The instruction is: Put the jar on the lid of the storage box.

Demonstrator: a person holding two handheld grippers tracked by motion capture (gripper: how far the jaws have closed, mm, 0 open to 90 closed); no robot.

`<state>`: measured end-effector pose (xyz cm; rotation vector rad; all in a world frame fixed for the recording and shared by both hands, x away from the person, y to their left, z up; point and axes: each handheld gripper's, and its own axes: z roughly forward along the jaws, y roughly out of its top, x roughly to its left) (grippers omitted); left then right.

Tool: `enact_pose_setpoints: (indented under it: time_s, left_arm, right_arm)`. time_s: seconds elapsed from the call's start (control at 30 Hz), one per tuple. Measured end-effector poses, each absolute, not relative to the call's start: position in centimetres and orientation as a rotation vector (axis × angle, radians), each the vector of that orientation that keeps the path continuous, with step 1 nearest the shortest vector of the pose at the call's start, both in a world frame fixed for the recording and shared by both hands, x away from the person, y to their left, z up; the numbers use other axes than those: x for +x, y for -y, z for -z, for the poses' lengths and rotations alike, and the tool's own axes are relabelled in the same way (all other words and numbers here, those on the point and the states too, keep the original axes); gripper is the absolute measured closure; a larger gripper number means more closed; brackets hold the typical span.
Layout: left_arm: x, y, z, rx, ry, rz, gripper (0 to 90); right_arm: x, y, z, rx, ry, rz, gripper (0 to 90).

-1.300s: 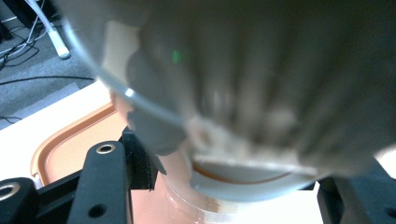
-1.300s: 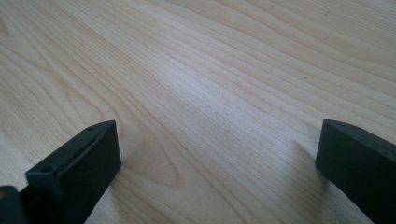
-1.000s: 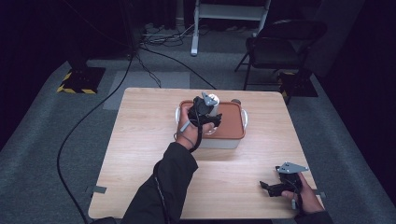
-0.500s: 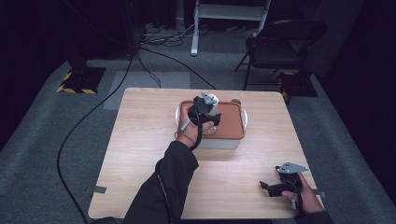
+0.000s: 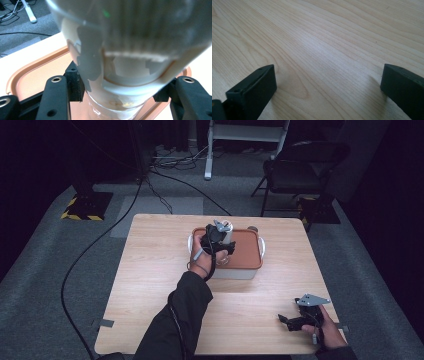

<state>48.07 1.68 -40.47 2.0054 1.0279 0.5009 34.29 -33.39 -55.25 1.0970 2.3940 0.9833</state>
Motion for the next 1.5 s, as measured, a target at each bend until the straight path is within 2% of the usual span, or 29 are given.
enact_pose_setpoints:
  time_s: [0.67,1.17,1.37,1.5]
  left_arm:
    - [48.00,-1.46,40.53,2.041,-1.013,-0.548,36.9]
    - [47.81,-1.50,40.57,2.035,-1.029,-0.547,24.0]
    - [47.50,-1.51,40.71,2.023,-1.020,-0.557,13.1]
    - [47.37,-1.68,40.66,2.013,-1.022,-0.566,10.5]
  right_arm:
    - [34.28,33.39,55.25,1.097,-2.394,-0.983,0.2]
    - [34.28,33.39,55.25,1.097,-2.394,-0.983,0.2]
    - [34.28,33.39,55.25,1.097,-2.394,-0.983,0.2]
    - [34.28,33.39,55.25,1.097,-2.394,-0.983,0.2]
